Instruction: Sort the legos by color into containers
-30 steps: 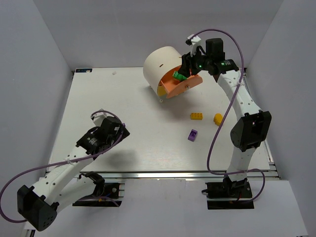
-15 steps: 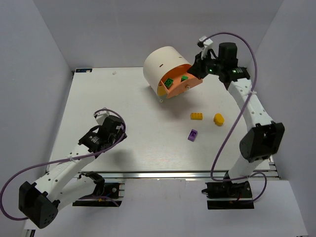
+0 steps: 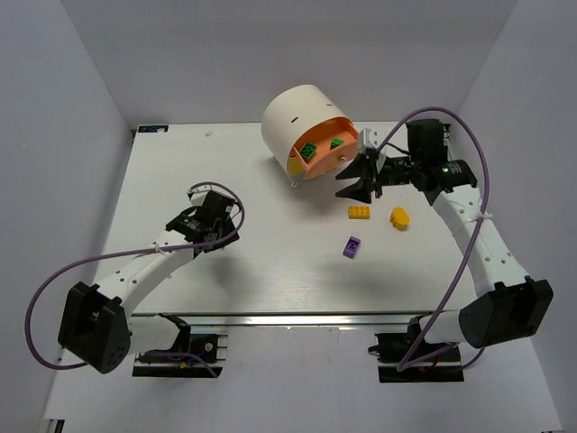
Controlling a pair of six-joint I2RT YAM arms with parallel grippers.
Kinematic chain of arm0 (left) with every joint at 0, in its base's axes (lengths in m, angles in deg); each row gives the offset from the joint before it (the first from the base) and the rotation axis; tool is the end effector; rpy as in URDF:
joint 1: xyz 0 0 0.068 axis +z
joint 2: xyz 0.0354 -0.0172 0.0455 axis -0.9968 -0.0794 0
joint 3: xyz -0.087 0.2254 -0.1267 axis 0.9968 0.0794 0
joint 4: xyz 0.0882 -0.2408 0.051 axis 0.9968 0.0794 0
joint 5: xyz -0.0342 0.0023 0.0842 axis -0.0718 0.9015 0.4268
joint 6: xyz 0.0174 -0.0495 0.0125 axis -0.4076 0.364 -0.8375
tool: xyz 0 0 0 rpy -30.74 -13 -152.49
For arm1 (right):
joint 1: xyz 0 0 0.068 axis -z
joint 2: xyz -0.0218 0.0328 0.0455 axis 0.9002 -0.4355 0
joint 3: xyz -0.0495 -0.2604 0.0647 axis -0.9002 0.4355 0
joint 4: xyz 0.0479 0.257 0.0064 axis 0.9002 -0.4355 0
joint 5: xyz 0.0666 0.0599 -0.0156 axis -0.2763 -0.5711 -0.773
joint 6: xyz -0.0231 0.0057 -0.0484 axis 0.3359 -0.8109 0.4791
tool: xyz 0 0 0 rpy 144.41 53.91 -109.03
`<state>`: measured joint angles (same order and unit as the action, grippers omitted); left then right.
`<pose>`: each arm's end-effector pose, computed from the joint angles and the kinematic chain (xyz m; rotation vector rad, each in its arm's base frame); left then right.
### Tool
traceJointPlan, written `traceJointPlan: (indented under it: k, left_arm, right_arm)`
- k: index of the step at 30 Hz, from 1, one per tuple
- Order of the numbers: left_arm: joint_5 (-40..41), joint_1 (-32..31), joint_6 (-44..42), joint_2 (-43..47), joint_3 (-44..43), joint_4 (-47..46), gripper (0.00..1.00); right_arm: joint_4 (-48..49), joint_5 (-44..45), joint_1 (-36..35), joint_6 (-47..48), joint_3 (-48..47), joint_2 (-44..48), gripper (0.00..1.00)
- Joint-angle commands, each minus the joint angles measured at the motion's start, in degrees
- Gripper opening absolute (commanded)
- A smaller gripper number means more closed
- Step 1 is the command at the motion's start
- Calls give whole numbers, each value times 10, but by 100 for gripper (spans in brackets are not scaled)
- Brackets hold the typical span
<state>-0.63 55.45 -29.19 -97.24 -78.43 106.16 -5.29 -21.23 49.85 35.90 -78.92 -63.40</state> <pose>0.2030 -0.1021 0.2348 -0.4848 2.4637 -0.0377 0.2671 0.1007 0.4009 -1.3764 1.2714 0.7953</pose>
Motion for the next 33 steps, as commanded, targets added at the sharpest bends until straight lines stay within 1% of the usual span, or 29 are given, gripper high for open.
traceJointPlan:
  k: [1, 2, 5, 9, 10, 13, 15, 18, 19, 24, 25, 28, 32, 33]
  left_arm:
    - [-32, 25, -38, -24, -43, -21, 60]
    - [-36, 31, -49, -31, -50, -19, 65]
    - [-52, 56, -71, -57, -73, -15, 68]
    - [-90, 99, -90, -73, -89, -17, 67]
    - [-117, 108, -91, -76, -89, -20, 66]
    - [-153, 142, -88, -71, -82, -25, 66]
    - [-185, 158, -73, -68, -77, -25, 66]
    - [-214, 182, -37, -54, -70, -15, 70]
    - [-215, 187, -7, -48, -68, -7, 72]
    - [-250, 209, 94, -55, -62, 17, 76]
    - [-253, 216, 125, -61, -63, 21, 77]
    - [-255, 226, 166, -87, -76, 51, 79]
    - [-234, 231, 188, -103, -96, 80, 82]
    - [-227, 231, 193, -102, -99, 82, 85]
  right_arm:
    - [-130, -12, -14, 132, 22, 16, 51]
    - [-146, -7, -15, 150, 28, 20, 53]
    - [-155, 6, -23, 159, 62, 43, 54]
    - [-168, 13, -41, 173, 107, 67, 54]
    - [-173, 13, -45, 177, 115, 74, 54]
    - [-201, 14, -55, 201, 143, 76, 54]
    - [-210, 20, -60, 209, 163, 76, 54]
    - [-208, 30, -70, 212, 181, 75, 55]
    - [-206, 33, -72, 212, 185, 74, 55]
    - [-194, 41, -82, 206, 195, 67, 57]
    - [-192, 41, -83, 202, 196, 65, 57]
    - [-191, 44, -88, 197, 199, 63, 58]
    - [-189, 45, -92, 196, 211, 65, 58]
    - [-187, 47, -95, 196, 214, 63, 59]
